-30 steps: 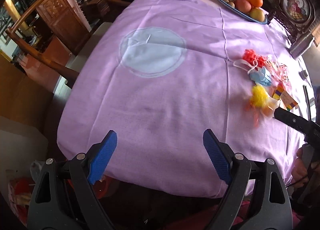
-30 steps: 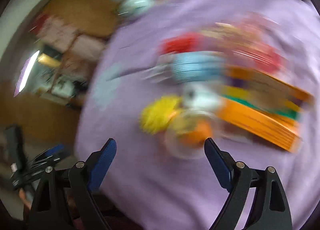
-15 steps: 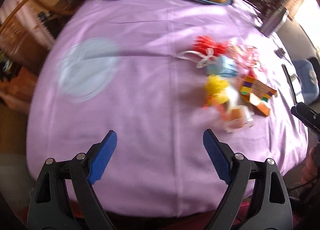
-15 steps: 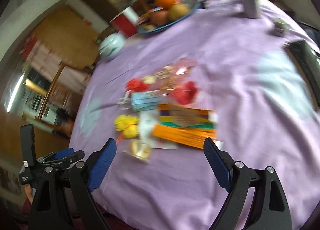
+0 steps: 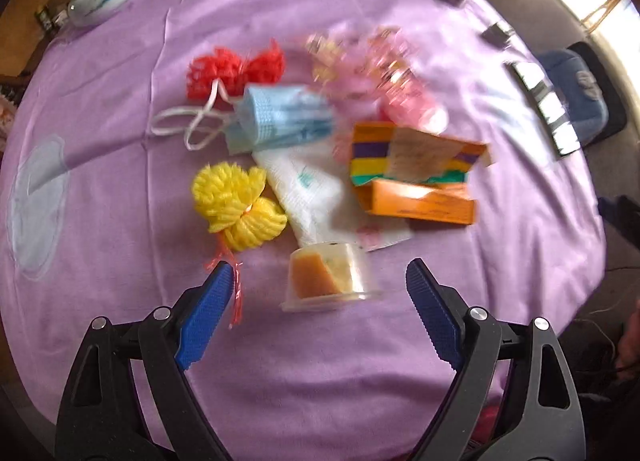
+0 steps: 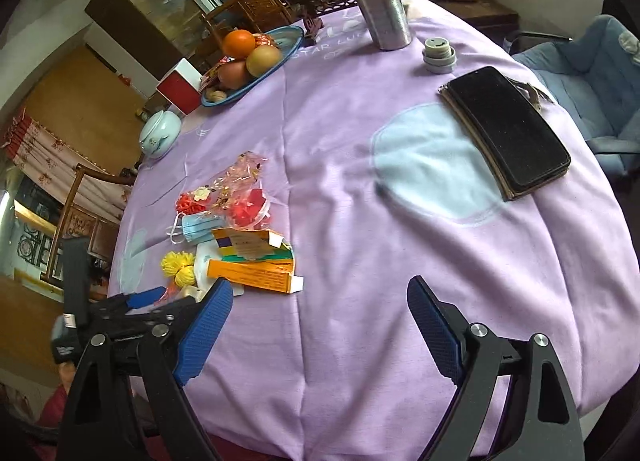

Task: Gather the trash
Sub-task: 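Lower the left tool onto the clear jelly cup and close on it, then grasp the orange-and-green snack box with the right tool while the left tool holds the jelly cup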

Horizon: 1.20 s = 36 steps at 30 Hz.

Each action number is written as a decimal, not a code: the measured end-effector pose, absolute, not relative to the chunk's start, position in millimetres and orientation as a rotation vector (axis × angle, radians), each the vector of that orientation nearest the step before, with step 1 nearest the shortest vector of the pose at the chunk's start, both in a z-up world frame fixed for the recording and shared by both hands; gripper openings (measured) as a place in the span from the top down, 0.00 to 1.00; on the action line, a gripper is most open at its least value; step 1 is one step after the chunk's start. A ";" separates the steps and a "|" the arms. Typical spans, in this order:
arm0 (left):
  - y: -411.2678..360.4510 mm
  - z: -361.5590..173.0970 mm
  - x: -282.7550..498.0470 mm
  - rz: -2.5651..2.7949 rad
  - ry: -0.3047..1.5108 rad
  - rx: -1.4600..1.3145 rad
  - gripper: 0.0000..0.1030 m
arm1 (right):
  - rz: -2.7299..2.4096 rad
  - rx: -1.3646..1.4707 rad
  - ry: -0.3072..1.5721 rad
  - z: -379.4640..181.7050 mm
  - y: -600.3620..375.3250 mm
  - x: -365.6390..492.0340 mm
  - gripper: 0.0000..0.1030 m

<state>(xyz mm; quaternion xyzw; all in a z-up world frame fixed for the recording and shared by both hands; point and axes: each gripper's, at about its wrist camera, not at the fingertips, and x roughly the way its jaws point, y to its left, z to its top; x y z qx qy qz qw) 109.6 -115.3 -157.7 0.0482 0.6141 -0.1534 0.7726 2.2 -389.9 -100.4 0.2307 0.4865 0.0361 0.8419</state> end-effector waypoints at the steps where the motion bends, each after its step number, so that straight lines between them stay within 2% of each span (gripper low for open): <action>1: -112.7 -162.9 110.9 -0.316 1.345 0.097 0.17 | 0.081 0.484 1.031 -101.2 -388.9 3.7 0.15; 3: -101.0 -166.8 111.7 -0.266 1.346 0.080 0.18 | 0.099 0.479 1.037 -103.0 -386.2 7.6 0.15; 5: -88.1 -163.2 109.8 -0.223 1.326 0.073 0.29 | 0.121 0.476 1.043 -105.5 -382.4 13.9 0.15; 7: -70.2 -158.4 107.2 -0.174 1.318 0.056 0.32 | 0.149 0.476 1.047 -107.0 -376.5 21.3 0.15; 14: -18.0 -149.7 98.5 -0.057 1.325 -0.046 0.30 | 0.257 0.434 1.076 -110.4 -344.5 46.2 0.15; 24: -26.1 -164.2 92.3 -0.059 1.342 -0.072 0.31 | 0.277 0.385 1.084 -104.9 -341.1 54.1 0.15; 25: -23.5 -162.2 91.0 -0.058 1.329 -0.073 0.33 | 0.277 0.384 1.085 -105.2 -342.2 54.8 0.15; 27: -21.9 -157.3 89.6 -0.066 1.303 -0.077 0.45 | 0.285 0.378 1.094 -108.0 -341.5 57.4 0.15; 28: -20.3 -154.7 88.3 -0.068 1.297 -0.082 0.46 | 0.290 0.374 1.097 -109.6 -340.3 58.7 0.15; 36: 3.7 -133.1 75.9 0.021 1.255 -0.116 0.46 | 0.357 0.214 1.119 -126.0 -310.1 82.9 0.15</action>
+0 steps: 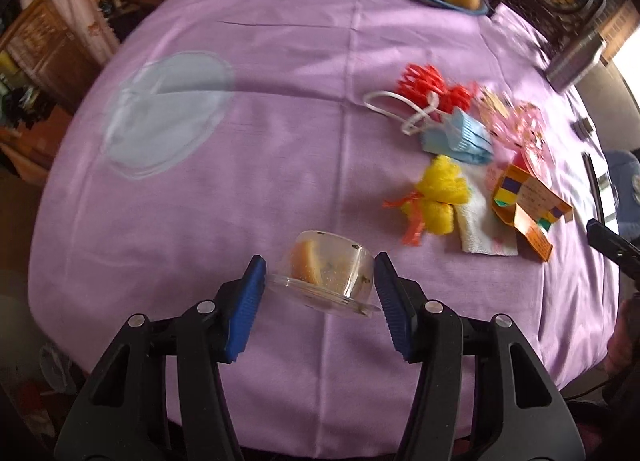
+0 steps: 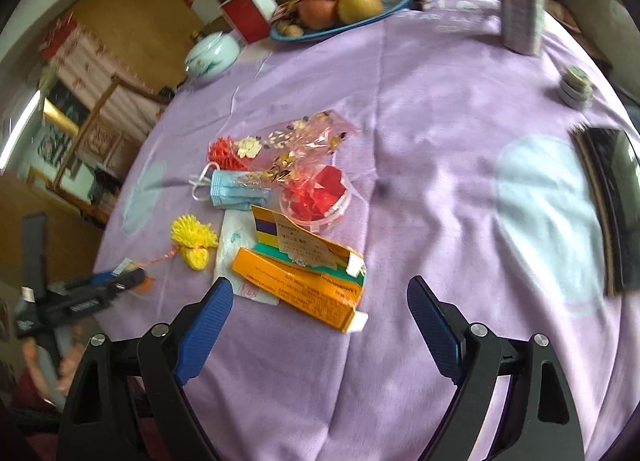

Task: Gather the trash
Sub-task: 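Grasp the orange-and-green snack box with the right tool while the left tool holds the jelly cup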

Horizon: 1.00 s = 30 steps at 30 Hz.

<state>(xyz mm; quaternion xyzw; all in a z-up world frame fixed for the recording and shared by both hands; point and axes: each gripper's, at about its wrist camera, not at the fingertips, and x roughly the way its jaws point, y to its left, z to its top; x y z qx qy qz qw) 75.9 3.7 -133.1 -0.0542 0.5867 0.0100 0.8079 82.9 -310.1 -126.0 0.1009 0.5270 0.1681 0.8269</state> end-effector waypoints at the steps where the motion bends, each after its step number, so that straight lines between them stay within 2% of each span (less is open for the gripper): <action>1: 7.7 -131.3 73.6 0.035 1.253 -0.124 0.46 | 0.371 0.186 1.114 -127.1 -304.8 87.1 0.15; 11: 27.6 -125.9 57.5 0.109 1.259 -0.157 0.46 | 0.504 -0.043 1.161 -145.6 -262.0 101.2 0.15; 16: 29.5 -126.9 57.5 0.102 1.260 -0.157 0.46 | 0.627 0.086 1.245 -146.6 -261.3 78.6 0.15; 30: 40.1 -117.9 53.2 0.112 1.246 -0.149 0.46 | 0.452 0.011 1.155 -148.9 -248.8 95.4 0.15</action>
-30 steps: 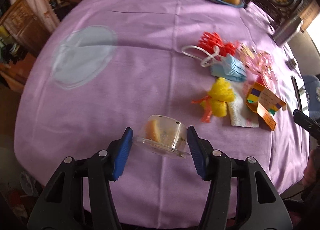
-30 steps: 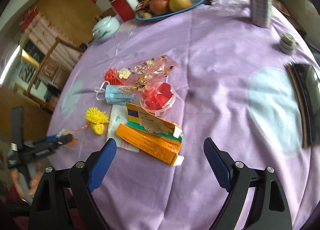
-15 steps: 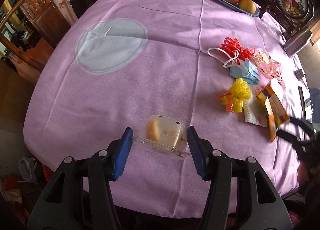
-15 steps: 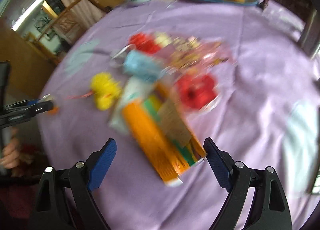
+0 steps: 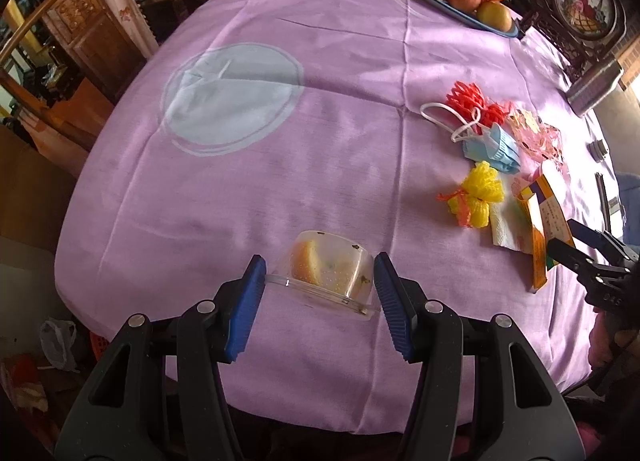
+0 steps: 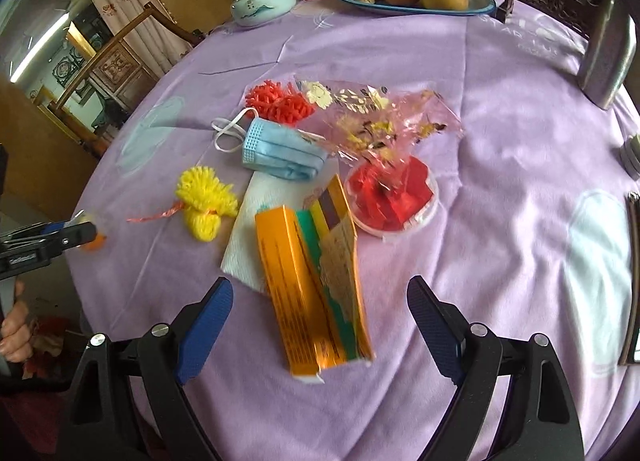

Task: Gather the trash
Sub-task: 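Grasp the orange-and-green snack box with the right tool while the left tool holds the jelly cup, then carry the jelly cup and snack box over the red wastebasket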

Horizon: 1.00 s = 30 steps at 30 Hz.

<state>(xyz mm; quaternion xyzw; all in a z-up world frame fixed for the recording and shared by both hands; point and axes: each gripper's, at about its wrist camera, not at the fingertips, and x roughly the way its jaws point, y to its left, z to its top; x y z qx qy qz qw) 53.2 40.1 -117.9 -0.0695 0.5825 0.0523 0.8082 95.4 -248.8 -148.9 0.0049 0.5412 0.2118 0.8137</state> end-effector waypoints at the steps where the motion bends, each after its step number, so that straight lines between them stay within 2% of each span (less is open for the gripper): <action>1: 42.4 -116.8 52.0 0.119 1.243 -0.152 0.46 | 0.445 0.004 1.156 -151.1 -246.5 96.6 0.16; 10: 61.7 -114.9 45.2 0.159 1.240 -0.183 0.46 | 0.421 -0.028 1.189 -163.0 -232.2 102.2 0.25; 11: 62.6 -114.8 45.1 0.159 1.239 -0.183 0.46 | 0.420 -0.026 1.196 -165.1 -231.1 102.0 0.30; 12: 63.6 -114.4 45.1 0.159 1.238 -0.182 0.46 | 0.419 -0.023 1.203 -167.0 -230.1 102.1 0.41; 15: 65.9 -114.1 46.2 0.152 1.234 -0.182 0.46 | 0.406 -0.037 1.191 -164.9 -227.4 100.6 0.49; 30: 64.4 -109.4 71.4 0.030 1.202 -0.143 0.46 | 0.373 0.164 1.076 -108.5 -244.5 75.1 0.50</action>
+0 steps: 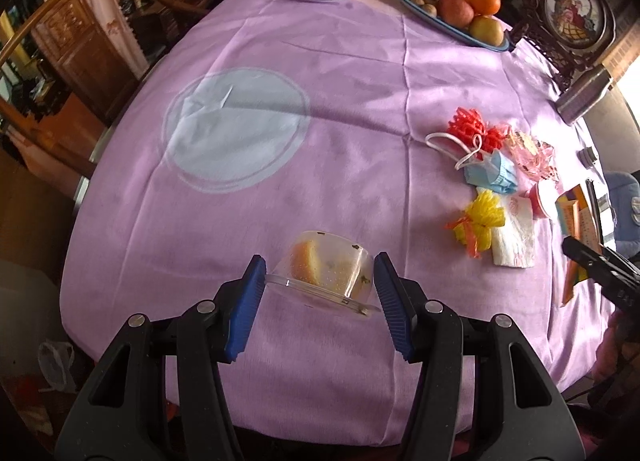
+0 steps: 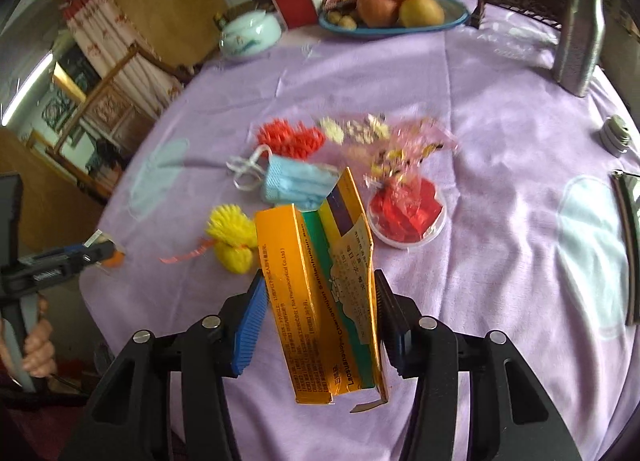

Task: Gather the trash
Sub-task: 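Carry the jelly cup and snack box over the red wastebasket, then open the left tool to drop the jelly cup while the right tool drops the box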

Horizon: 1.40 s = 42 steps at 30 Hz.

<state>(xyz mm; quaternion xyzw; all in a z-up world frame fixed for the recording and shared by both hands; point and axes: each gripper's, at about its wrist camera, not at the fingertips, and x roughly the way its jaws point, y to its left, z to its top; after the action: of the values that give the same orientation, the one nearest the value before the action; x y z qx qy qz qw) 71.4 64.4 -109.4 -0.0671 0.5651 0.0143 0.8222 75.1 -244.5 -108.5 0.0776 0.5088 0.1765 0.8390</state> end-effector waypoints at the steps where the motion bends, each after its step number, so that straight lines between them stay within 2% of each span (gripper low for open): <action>1: 65.6 -108.8 72.3 0.025 1.199 -0.144 0.46 | 0.372 0.178 1.065 -102.7 -244.7 73.6 0.50; 8: 87.7 -104.6 70.3 0.030 1.179 -0.167 0.46 | 0.416 0.225 1.028 -78.0 -223.9 74.5 0.50; 16: 151.7 -98.5 41.4 0.148 1.148 -0.251 0.46 | 0.545 0.192 1.041 -71.6 -160.4 84.1 0.50; 26: 260.5 -98.0 -48.5 0.420 1.113 -0.427 0.46 | 0.775 0.088 1.076 -64.5 -45.0 85.8 0.50; 39: 347.2 -117.8 -155.7 0.654 1.135 -0.618 0.46 | 1.003 -0.025 1.111 -52.8 82.4 56.7 0.50; 41: 354.4 -120.9 -162.0 0.662 1.148 -0.633 0.45 | 1.018 -0.038 1.118 -51.3 93.3 50.9 0.50; 42: 358.0 -121.7 -166.4 0.668 1.151 -0.639 0.40 | 1.023 -0.043 1.121 -51.0 97.1 49.1 0.50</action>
<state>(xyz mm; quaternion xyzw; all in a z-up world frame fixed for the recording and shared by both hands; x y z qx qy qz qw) -166.4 358.0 -121.7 -0.2913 0.5245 0.3047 0.7397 49.1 97.1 -51.0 -0.0193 0.5082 0.4639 0.7253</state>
